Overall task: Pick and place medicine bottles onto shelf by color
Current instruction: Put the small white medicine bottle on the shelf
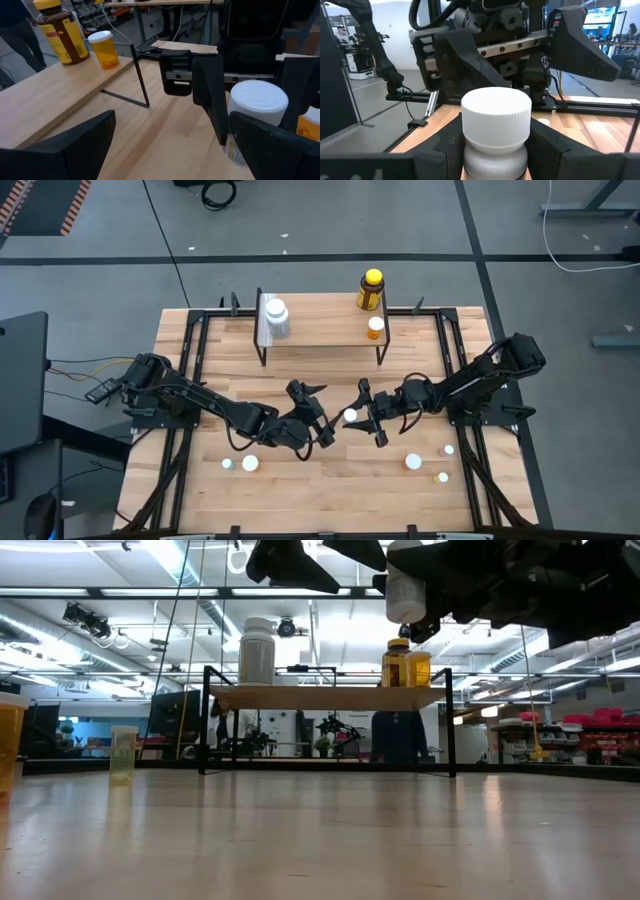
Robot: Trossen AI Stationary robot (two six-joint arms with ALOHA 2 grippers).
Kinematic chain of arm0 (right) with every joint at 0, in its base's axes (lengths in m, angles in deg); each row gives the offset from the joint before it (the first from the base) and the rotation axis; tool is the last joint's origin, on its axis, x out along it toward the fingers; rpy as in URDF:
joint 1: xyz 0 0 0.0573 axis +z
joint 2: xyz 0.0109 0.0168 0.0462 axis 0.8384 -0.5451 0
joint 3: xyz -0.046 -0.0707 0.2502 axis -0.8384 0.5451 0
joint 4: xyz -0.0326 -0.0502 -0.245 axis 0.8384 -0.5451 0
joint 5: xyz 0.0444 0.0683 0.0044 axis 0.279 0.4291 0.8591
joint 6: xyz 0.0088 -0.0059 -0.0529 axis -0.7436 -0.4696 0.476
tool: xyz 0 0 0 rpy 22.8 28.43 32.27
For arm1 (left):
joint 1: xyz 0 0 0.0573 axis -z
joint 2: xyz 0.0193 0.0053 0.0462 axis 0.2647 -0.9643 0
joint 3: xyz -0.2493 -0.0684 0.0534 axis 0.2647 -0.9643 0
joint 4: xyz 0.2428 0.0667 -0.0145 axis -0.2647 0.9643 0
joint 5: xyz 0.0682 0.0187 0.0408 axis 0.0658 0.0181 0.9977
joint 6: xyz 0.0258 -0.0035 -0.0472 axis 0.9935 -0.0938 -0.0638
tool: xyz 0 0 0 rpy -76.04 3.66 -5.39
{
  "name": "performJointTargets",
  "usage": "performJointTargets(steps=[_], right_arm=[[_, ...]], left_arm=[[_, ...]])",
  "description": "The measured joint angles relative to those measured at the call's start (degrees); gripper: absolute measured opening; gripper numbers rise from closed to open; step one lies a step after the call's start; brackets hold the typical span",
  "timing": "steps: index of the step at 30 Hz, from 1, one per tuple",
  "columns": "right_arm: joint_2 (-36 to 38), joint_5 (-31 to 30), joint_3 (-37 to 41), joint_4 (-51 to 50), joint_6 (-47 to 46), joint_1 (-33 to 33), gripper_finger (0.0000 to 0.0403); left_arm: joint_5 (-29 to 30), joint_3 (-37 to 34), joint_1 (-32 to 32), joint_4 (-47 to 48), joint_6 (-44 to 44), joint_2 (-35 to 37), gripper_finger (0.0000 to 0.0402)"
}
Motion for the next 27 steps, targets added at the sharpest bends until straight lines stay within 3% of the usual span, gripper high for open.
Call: performJointTargets(steps=[8, 13, 21, 27], right_arm=[[0.0, -3.53, 0.0, 0.16, 1.68, -0.18, 0.0174], [0.0, -10.56, 0.0, 3.11, 4.25, -2.25, 0.0174], [0.0, -11.55, -1.45, 7.41, 4.98, -9.89, 0.0173], [0.0, -19.32, -11.0, -10.34, 7.49, -12.77, 0.0173]], left_arm=[[1.28, 0.0, 0.75, 2.28, 0.65, 0.0, 0.04], [7.91, 0.0, 2.78, 3.52, 1.58, 0.55, 0.04], [16.64, 0.0, 7.05, 4.74, 1.54, 3.88, 0.04], [19.33, 0.0, 8.46, 4.71, 2.32, 3.98, 0.04]])
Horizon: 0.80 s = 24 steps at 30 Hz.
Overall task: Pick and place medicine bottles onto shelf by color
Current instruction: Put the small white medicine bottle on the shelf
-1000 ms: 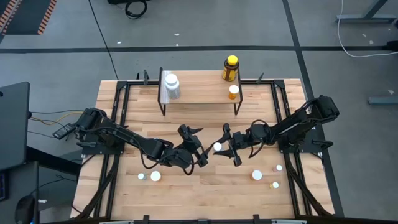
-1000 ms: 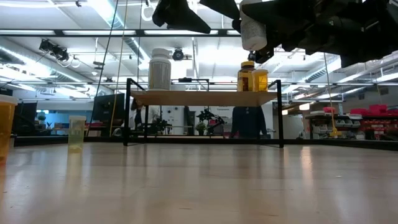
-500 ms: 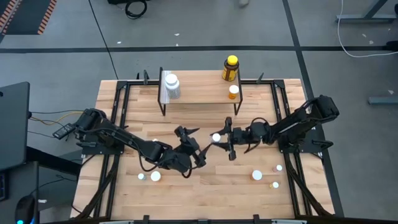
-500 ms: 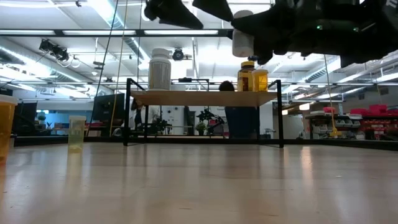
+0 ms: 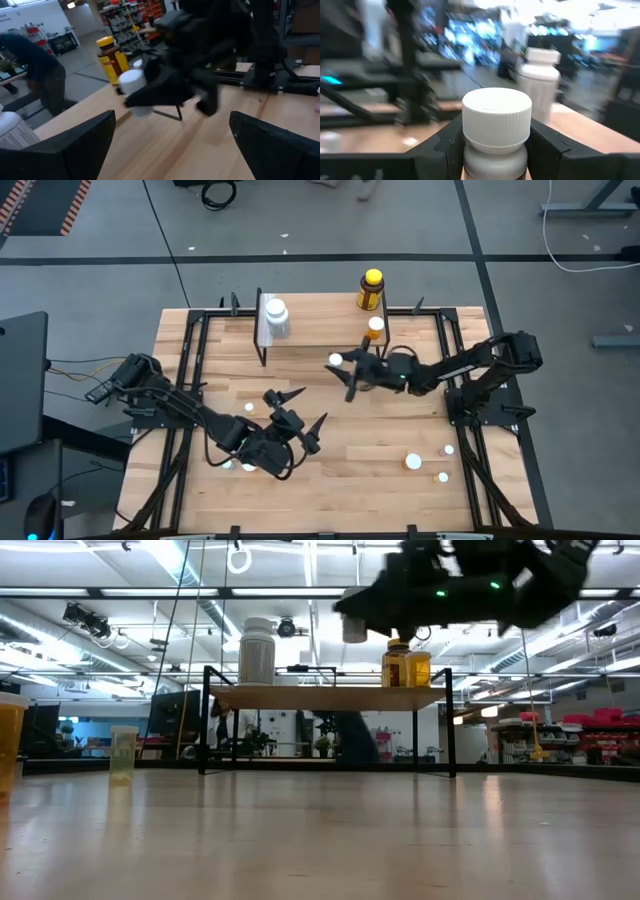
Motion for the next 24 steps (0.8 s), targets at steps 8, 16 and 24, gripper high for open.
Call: performJointTargets(steps=[8, 16, 24], right_arm=[[0.04, -19.37, -9.03, -11.86, -7.58, -3.04, 0.0173], [0.02, -22.24, -7.26, -12.61, -15.12, -6.39, 0.0173], [0.02, -24.92, -5.85, -12.5, -15.89, -8.13, 0.0173]], left_arm=[[1.85, 0.0, 0.59, 0.01, 0.34, 0.0, 0.04], [6.62, 0.0, 2.51, -0.05, 0.81, 0.0, 0.04], [10.5, 0.0, 3.17, -0.05, 0.81, 0.0, 0.04]])
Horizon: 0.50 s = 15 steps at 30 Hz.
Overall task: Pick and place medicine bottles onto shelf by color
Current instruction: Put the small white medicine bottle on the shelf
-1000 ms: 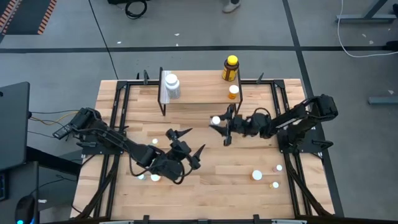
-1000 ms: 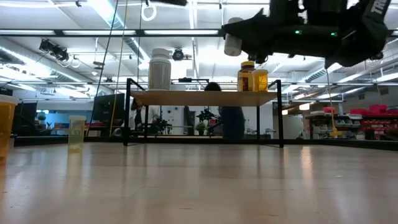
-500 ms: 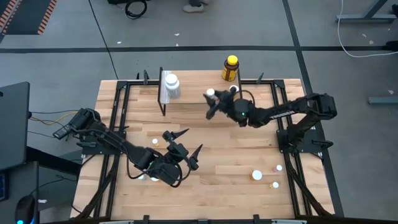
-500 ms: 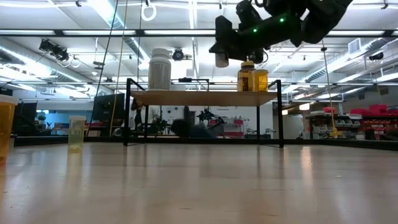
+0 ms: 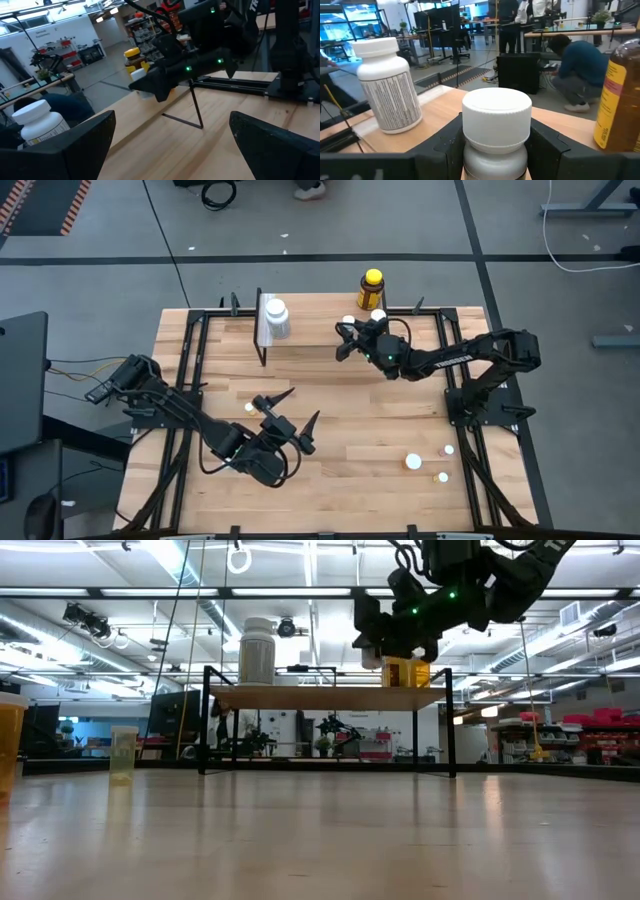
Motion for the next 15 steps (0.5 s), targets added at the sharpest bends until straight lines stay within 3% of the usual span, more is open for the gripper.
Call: performJointTargets(steps=[15], right_arm=[[0.02, 1.7, 2.92, -0.09, -0.46, -2.92, 0.0181]], left_arm=[[0.02, 0.0, 0.0, 0.0, -0.07, -0.02, 0.04]])
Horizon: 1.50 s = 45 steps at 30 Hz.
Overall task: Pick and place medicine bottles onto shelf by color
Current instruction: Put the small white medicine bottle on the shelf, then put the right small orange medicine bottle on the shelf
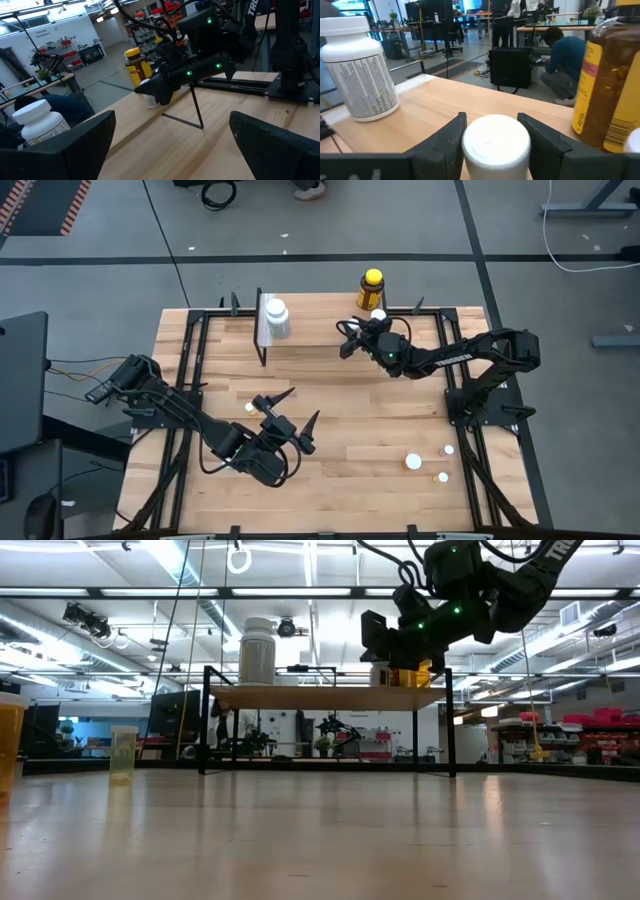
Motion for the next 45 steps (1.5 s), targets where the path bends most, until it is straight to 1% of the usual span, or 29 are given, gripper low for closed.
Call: performJointTargets(steps=[12, 17, 21, 29, 33, 41, 45], right_arm=[[-0.02, 1.58, 0.1, -0.15, 1.14, 0.0, 0.0181], [-0.11, 1.55, 0.17, 3.15, 5.7, 0.15, 0.0185], [-0.11, 1.55, 0.17, 5.11, 8.81, 0.69, 0.0199], [-0.11, 1.53, 0.15, 7.58, 12.85, 1.93, 0.0247], [-0.1, 1.49, 0.15, 10.41, 16.06, 2.78, 0.0266], [-0.09, 0.51, 0.11, 19.05, 27.19, 6.74, 0.0275], [0.0, -0.03, 0.07, 19.56, 30.64, 10.45, 0.0275]], left_arm=[[0.0, 0.0, 0.0, 0.0, -0.02, 0.0, 0.04], [0.0, 0.0, 0.0, 0.0, -0.04, 0.0, 0.04], [-0.02, 0.0, 0.0, 0.0, -0.03, 0.0, 0.04], [-0.02, 0.0, 0.0, 0.0, -0.03, 0.0, 0.04], [-0.02, 0.0, 0.0, 0.02, -0.03, 0.0, 0.04], [-0.02, 0.0, 0.0, 0.02, -0.04, 0.0, 0.04], [-0.04, 0.0, 0.0, 0.02, -0.07, 0.0, 0.04]])
